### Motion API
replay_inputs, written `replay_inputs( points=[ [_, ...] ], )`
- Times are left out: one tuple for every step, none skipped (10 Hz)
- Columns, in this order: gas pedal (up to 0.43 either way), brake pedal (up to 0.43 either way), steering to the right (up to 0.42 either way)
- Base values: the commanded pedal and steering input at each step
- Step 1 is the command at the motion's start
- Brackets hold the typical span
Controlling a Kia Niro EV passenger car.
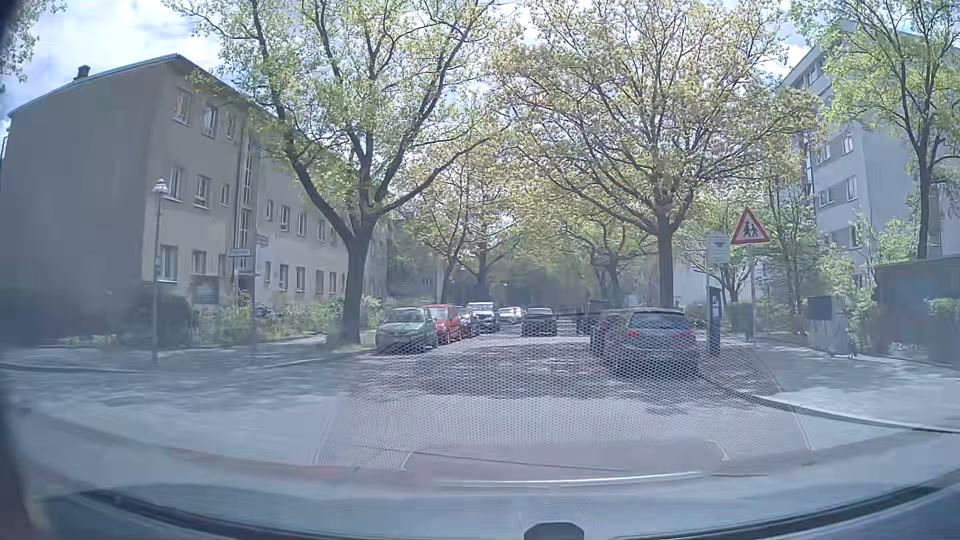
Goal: Follow the waypoints while adhering to traffic rules and regulations
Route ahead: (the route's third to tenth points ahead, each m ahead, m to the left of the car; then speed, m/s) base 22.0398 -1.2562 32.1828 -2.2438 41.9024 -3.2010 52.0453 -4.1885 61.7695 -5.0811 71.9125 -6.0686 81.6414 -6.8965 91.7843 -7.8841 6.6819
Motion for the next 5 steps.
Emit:
replay_inputs(
  points=[
    [0.287,0.024,0.022],
    [0.287,0.024,0.023],
    [0.287,0.024,0.021],
    [0.287,0.024,0.02],
    [0.287,0.024,0.02]
  ],
)
